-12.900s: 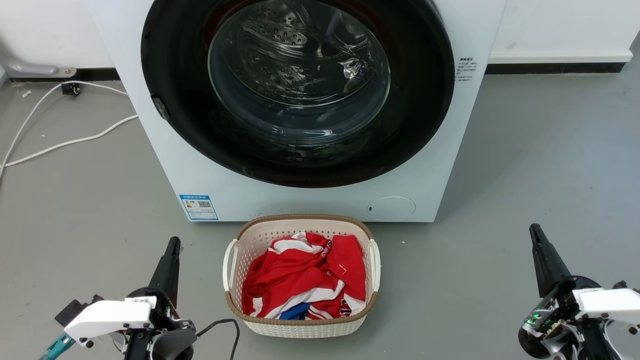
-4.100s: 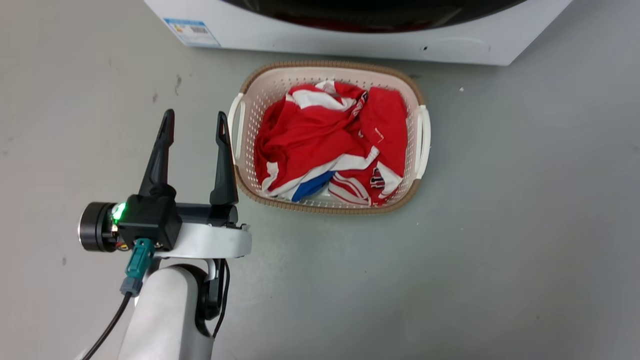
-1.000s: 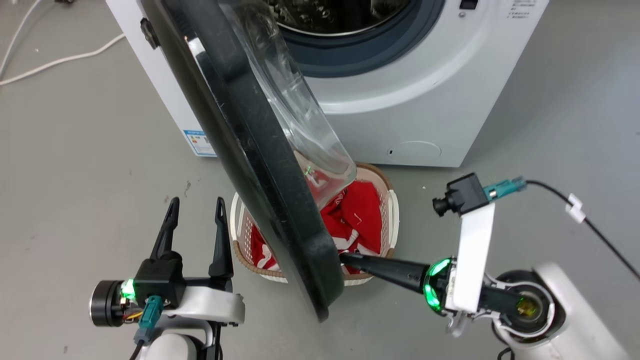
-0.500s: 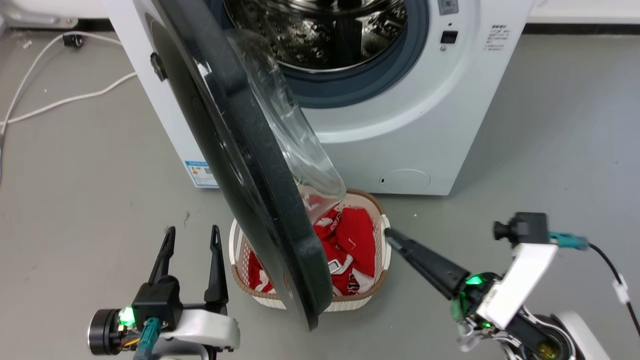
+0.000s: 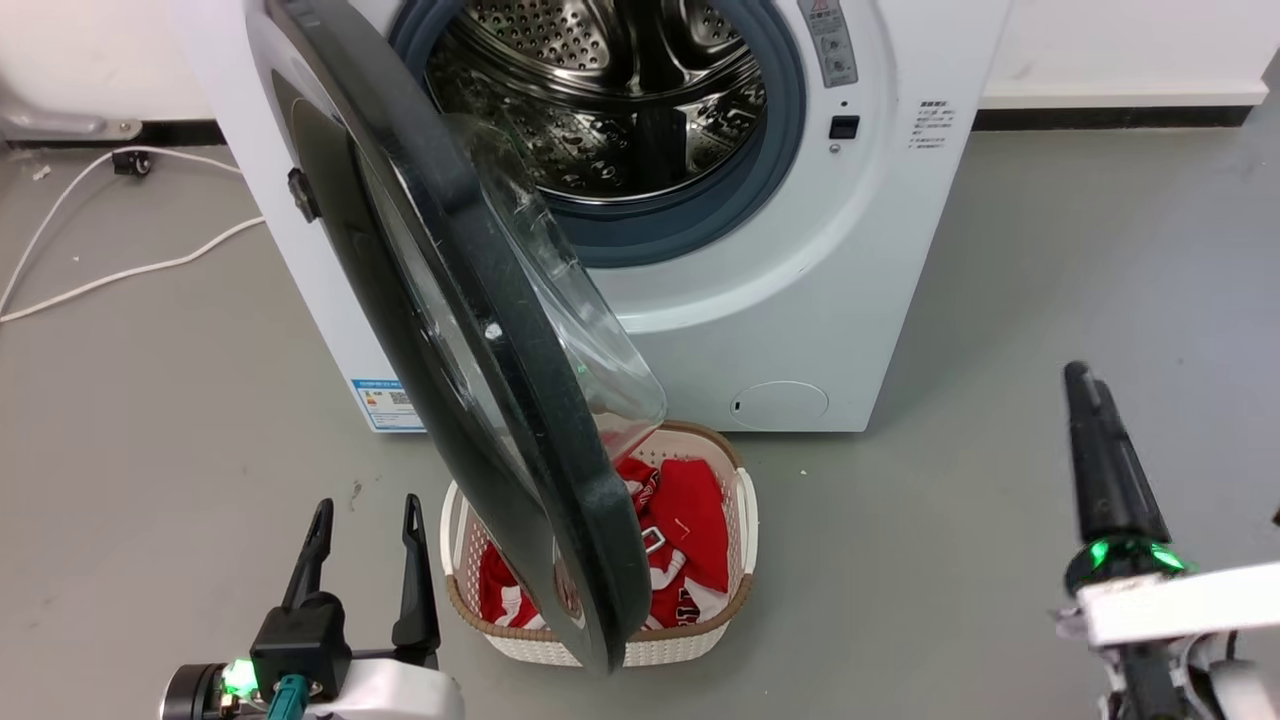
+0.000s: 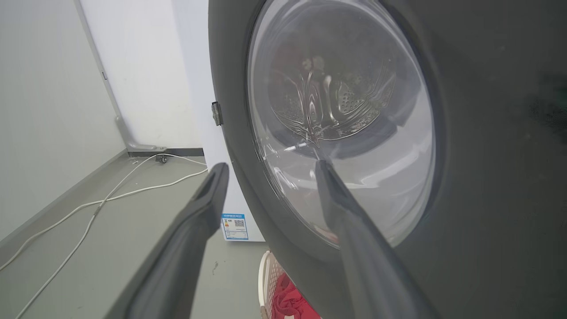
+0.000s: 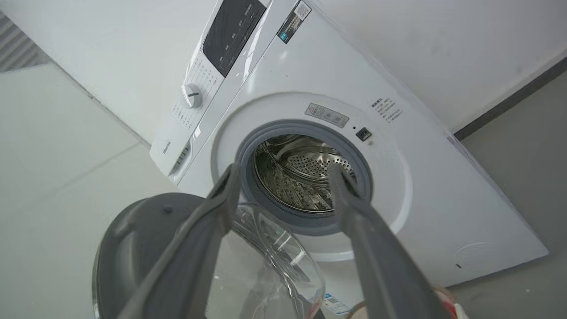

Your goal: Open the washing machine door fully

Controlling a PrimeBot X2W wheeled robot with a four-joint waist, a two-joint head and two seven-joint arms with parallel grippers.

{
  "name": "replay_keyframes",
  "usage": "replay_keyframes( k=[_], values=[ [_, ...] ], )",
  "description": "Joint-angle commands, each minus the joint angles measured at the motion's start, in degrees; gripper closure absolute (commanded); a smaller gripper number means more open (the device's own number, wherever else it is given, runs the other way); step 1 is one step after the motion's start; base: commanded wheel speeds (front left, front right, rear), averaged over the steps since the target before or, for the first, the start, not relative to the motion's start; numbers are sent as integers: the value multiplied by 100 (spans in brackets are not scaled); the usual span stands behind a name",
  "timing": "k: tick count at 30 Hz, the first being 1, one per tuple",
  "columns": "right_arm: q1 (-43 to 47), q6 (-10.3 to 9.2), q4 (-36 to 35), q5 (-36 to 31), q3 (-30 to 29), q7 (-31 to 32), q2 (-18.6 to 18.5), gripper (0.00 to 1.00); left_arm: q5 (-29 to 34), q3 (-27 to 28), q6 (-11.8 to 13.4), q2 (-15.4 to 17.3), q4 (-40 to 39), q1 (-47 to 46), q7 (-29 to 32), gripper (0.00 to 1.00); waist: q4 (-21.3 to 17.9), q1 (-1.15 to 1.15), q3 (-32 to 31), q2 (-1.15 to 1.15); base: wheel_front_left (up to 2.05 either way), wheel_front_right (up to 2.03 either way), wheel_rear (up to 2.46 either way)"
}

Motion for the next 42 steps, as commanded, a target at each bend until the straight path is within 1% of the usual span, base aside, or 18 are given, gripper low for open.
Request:
replay_keyframes(
  k=[1, 2, 4, 5, 7, 9, 11, 14, 16, 18, 21, 30, 42],
  values=[
    [99, 15, 79, -383, 88, -218, -95, 0, 13, 9, -5, -4, -14, 66, -14, 0, -15, 1, -24, 0, 0, 0, 0],
    [94, 14, 126, -897, 129, -406, -205, 0, 10, 12, -3, -3, -12, 91, -14, 0, -23, 1, -40, 0, 0, 0, 0],
    [146, 15, 246, -1841, 137, -546, -194, 0, 5, 11, 10, -4, -14, 113, -14, 0, -42, 1, -67, 0, 0, 0, 0],
    [138, 14, 251, -2390, 24, -569, -159, 0, 2, 17, 16, -2, -19, 116, -14, 0, -51, 1, -75, 0, 0, 0, 0],
    [154, 14, 87, -3363, -277, -575, 127, 0, 1, 11, 18, -5, -33, 131, -14, 0, -59, 1, -80, 0, 0, 0, 0],
    [256, 14, -142, -4330, -505, -570, 336, 0, 6, 8, 16, -5, -36, 126, -14, 0, -52, 1, -75, 0, 0, 0, 0],
    [385, 7, -292, -4880, -637, -573, 593, 0, 5, 4, 16, -3, -41, 113, -14, 0, -42, 1, -73, 0, 0, 0, 0],
    [531, 8, -473, -5693, -660, -574, 726, 0, 0, -13, 17, -4, -43, 102, -14, 0, -27, 1, -74, 0, 0, 0, 0],
    [647, 8, -479, -6063, -657, -574, 792, 0, -7, -26, 19, -4, -39, 101, -14, 0, -15, 1, -77, 0, 0, 0, 0],
    [758, 8, -410, -6295, -705, -575, 831, 0, -17, -45, 19, -4, -29, 96, -14, 0, 6, 1, -82, 0, 0, 0, 0],
    [894, 8, -270, -6420, -773, -575, 878, 0, -32, -73, 24, -3, -10, 86, -14, 0, 40, 1, -95, 0, 0, 0, 0],
    [1227, 8, 64, -5939, -923, -576, 880, 0, -20, -124, 56, -4, 0, 131, -14, 0, 113, 1, -162, 0, 0, 0, 0],
    [1428, 8, 220, -5778, -862, -576, 881, 0, -4, -108, 87, -3, -30, 204, -14, 0, 119, 1, -201, 0, 0, 0, 0]
  ],
)
